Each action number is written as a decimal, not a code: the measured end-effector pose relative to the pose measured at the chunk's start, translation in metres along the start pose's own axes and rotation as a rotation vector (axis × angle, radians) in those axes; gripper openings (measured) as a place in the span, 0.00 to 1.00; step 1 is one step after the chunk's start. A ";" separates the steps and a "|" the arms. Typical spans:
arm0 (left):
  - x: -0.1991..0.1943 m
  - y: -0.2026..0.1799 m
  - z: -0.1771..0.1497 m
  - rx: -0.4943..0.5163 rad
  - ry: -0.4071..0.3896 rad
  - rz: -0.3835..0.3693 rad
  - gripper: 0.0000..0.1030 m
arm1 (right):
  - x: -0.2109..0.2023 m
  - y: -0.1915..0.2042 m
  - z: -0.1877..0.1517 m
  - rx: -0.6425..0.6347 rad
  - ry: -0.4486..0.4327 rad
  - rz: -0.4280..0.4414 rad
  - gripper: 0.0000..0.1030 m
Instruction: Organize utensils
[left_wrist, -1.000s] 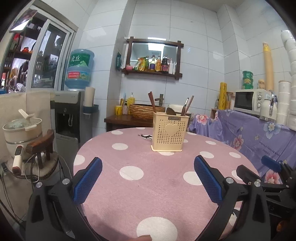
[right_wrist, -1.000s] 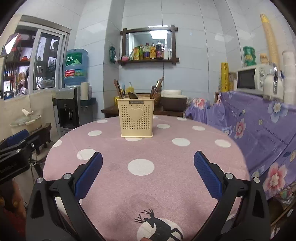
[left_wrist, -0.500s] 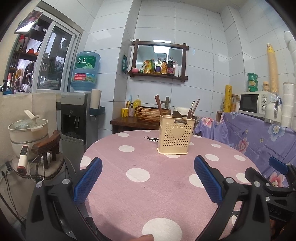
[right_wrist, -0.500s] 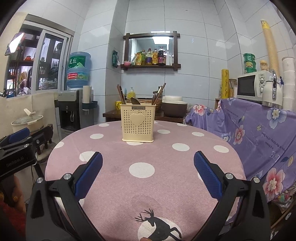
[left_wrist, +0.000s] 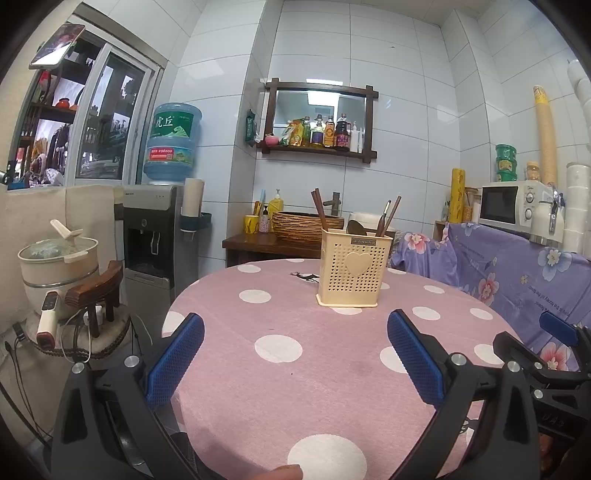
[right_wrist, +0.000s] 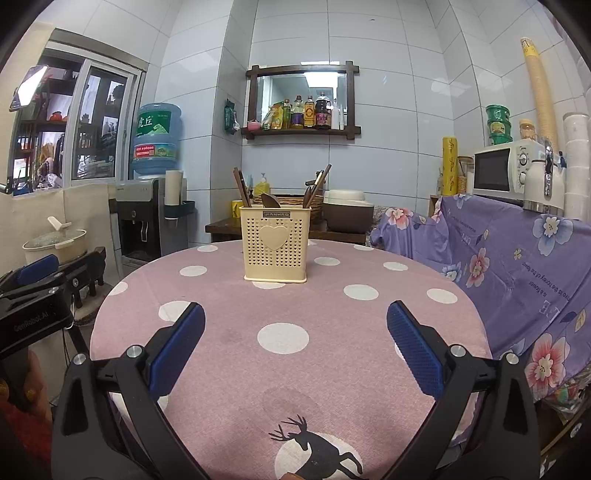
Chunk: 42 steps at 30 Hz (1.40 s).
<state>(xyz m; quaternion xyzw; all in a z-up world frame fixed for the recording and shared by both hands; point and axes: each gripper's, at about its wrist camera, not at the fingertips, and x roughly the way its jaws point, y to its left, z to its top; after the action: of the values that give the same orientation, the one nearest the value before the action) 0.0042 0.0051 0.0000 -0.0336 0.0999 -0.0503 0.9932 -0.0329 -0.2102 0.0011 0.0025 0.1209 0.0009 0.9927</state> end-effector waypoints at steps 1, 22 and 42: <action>0.000 0.000 0.000 0.000 -0.001 0.001 0.95 | 0.000 0.000 0.000 -0.001 0.000 -0.001 0.95; -0.001 0.001 0.000 0.001 0.004 -0.002 0.95 | 0.000 0.000 -0.001 -0.005 0.002 -0.008 0.95; -0.003 0.005 0.002 -0.004 -0.007 0.014 0.95 | 0.001 -0.002 0.001 -0.007 0.012 -0.011 0.95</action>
<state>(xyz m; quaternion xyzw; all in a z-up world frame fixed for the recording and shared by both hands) 0.0026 0.0103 0.0018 -0.0350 0.0970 -0.0431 0.9937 -0.0316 -0.2122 0.0015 -0.0019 0.1269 -0.0043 0.9919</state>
